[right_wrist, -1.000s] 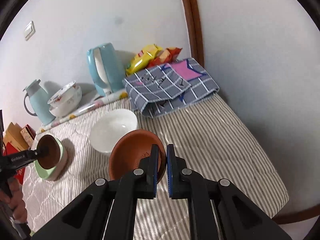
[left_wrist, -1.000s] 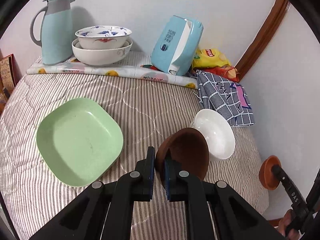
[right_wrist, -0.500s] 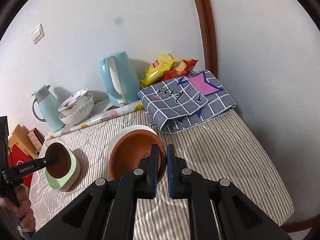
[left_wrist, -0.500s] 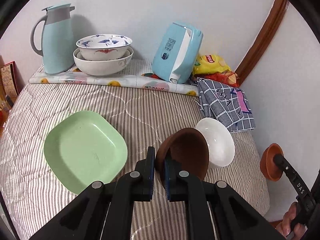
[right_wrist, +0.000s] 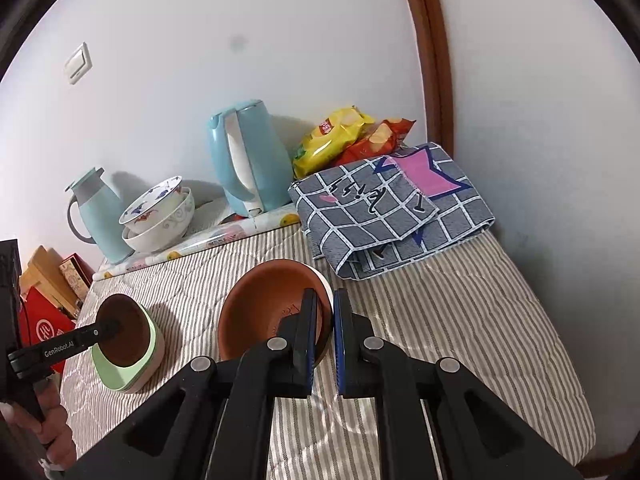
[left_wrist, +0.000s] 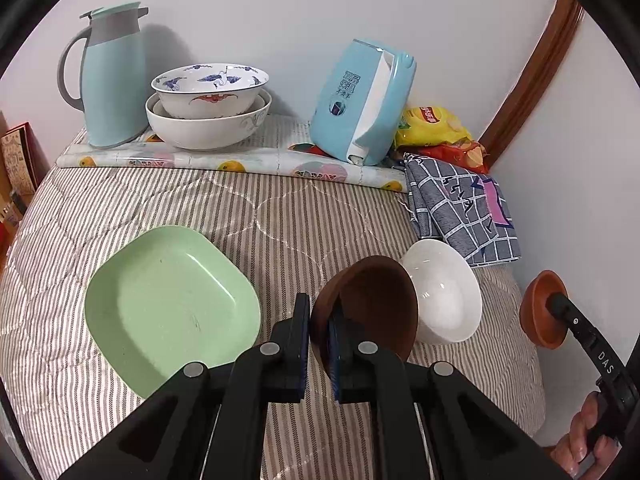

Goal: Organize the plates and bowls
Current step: 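Lift both brown bowls and carry the right gripper's bowl over the white bowl, then lower the right gripper's brown bowl into the white bowl and open it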

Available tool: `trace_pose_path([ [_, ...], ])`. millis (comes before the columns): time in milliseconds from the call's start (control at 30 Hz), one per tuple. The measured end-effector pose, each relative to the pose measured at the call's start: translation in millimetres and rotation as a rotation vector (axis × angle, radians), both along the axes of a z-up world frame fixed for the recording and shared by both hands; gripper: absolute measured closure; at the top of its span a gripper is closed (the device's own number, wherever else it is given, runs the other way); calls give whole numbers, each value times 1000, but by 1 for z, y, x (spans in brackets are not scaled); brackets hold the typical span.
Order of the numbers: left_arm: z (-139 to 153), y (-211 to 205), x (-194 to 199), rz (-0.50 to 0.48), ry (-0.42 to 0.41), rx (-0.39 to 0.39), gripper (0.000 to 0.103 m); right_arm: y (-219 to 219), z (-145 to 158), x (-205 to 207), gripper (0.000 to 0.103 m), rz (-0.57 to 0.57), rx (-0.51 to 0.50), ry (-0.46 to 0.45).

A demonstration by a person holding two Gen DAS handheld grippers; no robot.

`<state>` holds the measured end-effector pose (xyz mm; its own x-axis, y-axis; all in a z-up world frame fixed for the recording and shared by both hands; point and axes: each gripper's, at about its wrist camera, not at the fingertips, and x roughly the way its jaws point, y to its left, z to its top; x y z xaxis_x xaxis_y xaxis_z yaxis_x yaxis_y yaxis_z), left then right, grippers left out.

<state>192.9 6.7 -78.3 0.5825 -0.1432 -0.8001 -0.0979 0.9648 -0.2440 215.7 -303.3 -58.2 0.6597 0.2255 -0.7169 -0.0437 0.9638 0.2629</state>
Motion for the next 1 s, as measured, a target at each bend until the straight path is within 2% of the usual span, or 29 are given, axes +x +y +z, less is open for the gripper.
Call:
trace_pose_path([
  [433,-7,-3,19,-4,9,42,94,23,-29,28,95,40,-10,50],
  [1000,-29,-7,45,-17,51,22,94,62,-86,69,95,109,-116,169],
])
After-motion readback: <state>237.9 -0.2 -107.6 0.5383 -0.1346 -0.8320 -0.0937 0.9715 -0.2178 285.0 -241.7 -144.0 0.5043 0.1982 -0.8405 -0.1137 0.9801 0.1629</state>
